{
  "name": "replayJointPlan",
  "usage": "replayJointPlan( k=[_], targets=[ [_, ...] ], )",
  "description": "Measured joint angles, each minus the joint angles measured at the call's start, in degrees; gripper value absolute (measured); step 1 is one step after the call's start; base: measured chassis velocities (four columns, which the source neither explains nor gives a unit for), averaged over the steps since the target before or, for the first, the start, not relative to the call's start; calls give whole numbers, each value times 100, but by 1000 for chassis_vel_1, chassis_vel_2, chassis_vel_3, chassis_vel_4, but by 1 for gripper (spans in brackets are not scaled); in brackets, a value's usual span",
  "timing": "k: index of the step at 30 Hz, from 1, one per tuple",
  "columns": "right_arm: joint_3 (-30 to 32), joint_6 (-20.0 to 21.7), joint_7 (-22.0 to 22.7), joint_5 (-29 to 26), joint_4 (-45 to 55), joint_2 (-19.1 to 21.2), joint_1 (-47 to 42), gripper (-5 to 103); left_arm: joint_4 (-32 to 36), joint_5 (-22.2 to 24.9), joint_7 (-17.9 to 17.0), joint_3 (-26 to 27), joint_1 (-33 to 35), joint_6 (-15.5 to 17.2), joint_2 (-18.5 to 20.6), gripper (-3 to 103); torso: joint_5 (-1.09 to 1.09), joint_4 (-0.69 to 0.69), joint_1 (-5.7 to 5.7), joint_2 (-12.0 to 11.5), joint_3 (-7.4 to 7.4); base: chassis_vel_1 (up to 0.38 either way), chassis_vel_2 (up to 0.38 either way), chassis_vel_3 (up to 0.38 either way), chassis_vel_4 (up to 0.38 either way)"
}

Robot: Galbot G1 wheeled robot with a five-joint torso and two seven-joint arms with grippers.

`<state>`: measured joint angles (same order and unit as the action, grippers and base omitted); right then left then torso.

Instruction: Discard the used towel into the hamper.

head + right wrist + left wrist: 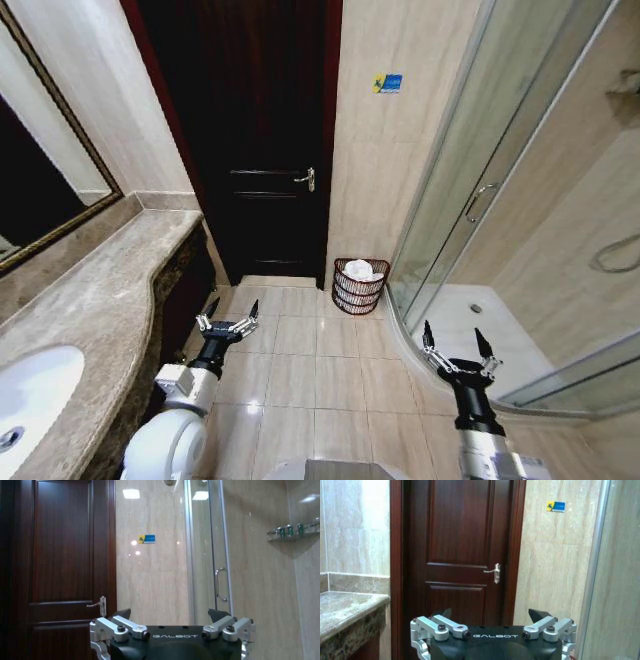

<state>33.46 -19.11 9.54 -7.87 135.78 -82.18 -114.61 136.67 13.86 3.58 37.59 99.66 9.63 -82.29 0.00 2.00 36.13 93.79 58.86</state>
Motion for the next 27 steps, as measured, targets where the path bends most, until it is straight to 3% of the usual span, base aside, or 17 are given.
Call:
replayJointPlan(
  k=[27],
  targets=[
    [0,0,0,0,0,0,-1,100,0,0,0,0,1,0,0,100,0,0,0,2,0,0,0,0,0]
  ],
)
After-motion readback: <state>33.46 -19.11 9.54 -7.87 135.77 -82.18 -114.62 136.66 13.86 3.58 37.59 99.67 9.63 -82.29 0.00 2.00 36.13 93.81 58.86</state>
